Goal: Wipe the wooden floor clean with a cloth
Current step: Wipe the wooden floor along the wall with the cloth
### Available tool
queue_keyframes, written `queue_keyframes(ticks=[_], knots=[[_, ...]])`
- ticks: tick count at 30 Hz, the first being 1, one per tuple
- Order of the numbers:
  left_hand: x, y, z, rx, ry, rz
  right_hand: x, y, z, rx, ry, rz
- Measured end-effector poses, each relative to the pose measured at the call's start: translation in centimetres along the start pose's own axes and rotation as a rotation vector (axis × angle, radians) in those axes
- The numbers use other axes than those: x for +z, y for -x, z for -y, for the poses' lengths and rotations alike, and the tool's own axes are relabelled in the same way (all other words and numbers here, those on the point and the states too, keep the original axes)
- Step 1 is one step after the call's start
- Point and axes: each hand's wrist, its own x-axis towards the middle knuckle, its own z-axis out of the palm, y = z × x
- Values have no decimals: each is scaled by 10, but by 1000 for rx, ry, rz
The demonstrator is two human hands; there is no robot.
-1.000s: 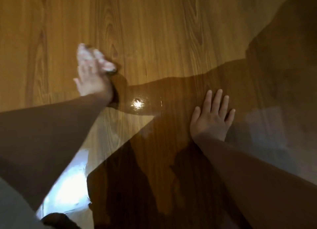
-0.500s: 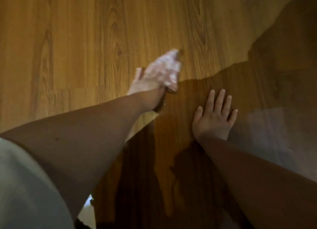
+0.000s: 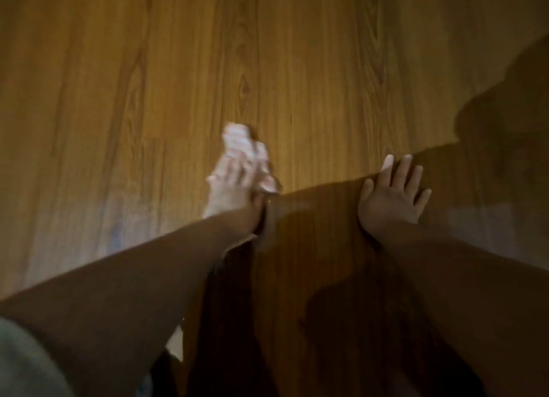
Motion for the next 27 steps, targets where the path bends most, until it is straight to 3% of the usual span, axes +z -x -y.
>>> queue_keyframes(ticks=[3, 6, 8, 12, 14, 17, 19, 23, 25, 27], knots=[[28, 48, -45, 476, -41, 174, -11, 1, 7, 37, -18, 45], [29, 56, -11, 613, -108, 208, -25, -4, 6, 42, -27, 125], [20, 55, 32, 437, -138, 191, -30, 0, 1, 13, -26, 195], [4, 77, 116, -290, 133, 16, -27, 28, -5, -58, -13, 244], [4, 91, 131, -578, 217, 44, -23, 44, -2, -90, -12, 263], [17, 104, 111, -706, 176, 82, -19, 62, 11, -142, -6, 324], [29, 113, 76, -537, 53, 61, -19, 76, 21, -201, 5, 387], [62, 152, -5, 59, -46, 12, -23, 106, 38, -239, 10, 468], [70, 174, -35, 403, -112, 128, -23, 122, 38, -219, -51, 488], [80, 178, -39, 554, -183, 193, -24, 134, 34, -228, -70, 510]])
